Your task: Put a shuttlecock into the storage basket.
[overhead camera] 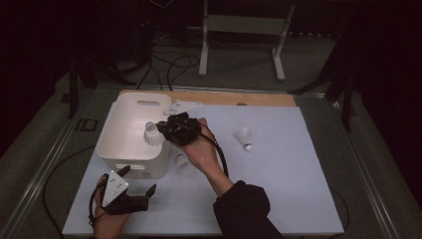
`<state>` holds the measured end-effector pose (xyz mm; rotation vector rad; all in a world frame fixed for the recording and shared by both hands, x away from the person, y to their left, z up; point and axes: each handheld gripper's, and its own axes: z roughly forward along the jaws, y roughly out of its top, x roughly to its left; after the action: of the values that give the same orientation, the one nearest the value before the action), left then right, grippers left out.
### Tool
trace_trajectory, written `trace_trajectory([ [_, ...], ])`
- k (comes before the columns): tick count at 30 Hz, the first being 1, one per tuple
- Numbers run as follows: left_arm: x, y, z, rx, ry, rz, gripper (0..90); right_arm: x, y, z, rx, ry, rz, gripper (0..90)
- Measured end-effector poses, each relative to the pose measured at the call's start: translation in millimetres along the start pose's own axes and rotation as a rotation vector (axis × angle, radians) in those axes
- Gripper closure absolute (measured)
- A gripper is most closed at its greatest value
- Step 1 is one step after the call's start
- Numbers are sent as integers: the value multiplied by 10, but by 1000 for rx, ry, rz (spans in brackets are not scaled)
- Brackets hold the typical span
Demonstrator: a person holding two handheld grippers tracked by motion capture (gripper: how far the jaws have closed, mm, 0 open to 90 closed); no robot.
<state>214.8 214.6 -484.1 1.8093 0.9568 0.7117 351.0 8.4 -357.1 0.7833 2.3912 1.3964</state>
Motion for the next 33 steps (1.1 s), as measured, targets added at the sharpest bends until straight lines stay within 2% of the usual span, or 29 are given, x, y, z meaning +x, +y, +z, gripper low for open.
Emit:
trace_trajectory([
  [1, 0, 0, 0, 0, 0, 1, 0, -4, -1, 3, -5, 42, -5, 660],
  [5, -6, -1, 2, 0, -1, -2, 0, -2, -4, 2, 15, 40, -7, 417],
  [8, -5, 0, 4, 1, 0, 0, 0, -24, -8, -15, 27, 33, 10, 320],
  [10, -7, 0, 4, 0, 0, 0, 0, -28, -11, -31, 26, 2, 0, 233],
  [11, -7, 0, 4, 0, 0, 0, 0, -28, -11, -31, 26, 2, 0, 233],
  [12, -7, 0, 6, 1, 0, 0, 0, -32, -13, -47, 20, -27, -6, 161],
  [19, -8, 5, 12, -1, -3, 1, 0, -58, -8, -100, 4, -57, -3, 95],
  [33, -14, 2, 12, 2, -3, 2, 0, -134, 20, -201, -20, -110, 1, 85],
])
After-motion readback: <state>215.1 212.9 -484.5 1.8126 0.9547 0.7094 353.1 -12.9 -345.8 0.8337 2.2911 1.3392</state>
